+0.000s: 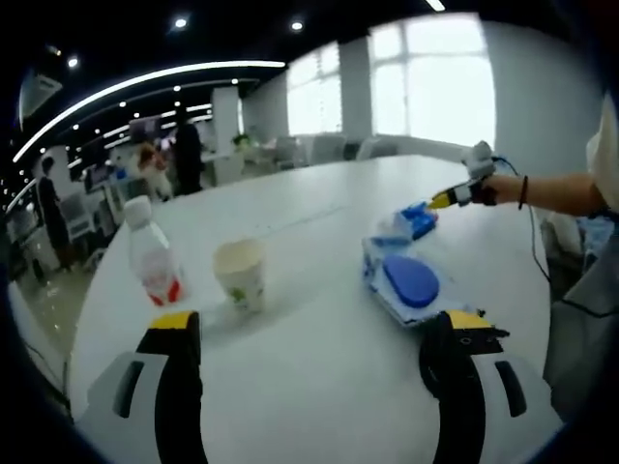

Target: Arrange the tabletop items into an orderly group along one side of the table until the central work area is clear of visible clutter.

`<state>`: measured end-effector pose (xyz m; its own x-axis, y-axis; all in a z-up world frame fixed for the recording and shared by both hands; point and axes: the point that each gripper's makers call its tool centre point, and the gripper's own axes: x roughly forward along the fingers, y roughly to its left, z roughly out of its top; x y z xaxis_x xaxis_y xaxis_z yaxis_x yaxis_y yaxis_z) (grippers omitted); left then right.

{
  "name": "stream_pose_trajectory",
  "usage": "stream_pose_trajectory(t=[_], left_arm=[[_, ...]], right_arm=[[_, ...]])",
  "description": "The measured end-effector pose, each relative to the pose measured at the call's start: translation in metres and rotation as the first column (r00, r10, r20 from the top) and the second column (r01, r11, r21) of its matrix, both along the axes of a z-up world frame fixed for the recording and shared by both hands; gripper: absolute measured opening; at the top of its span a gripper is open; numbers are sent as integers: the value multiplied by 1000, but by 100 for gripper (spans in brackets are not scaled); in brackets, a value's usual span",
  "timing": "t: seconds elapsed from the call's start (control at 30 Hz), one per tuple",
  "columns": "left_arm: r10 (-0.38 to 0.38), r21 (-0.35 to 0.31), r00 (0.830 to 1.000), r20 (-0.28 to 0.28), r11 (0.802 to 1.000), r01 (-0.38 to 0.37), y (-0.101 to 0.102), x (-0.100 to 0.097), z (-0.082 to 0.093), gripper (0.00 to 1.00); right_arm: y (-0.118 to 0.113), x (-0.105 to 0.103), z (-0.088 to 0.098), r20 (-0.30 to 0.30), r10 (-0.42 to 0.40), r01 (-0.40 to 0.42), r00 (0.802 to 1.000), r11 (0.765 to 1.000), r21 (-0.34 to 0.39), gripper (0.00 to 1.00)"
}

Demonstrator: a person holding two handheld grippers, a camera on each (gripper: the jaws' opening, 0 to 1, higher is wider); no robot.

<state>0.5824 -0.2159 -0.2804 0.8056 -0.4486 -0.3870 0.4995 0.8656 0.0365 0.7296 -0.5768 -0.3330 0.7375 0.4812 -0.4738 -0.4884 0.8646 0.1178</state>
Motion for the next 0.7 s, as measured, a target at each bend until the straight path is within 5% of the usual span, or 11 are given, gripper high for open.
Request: stream_pose_trajectory(t=[0.33,0.7], left_arm=[[-65,23,998,-10,998,65,-24,-8,5,99],[-109,16,992,-57,994,110,-49,-20,-3,99]], right_arm=[[36,-14,23,27,99,-100,995,995,25,100],[81,-38,35,39,232,-233,972,972,18,100]])
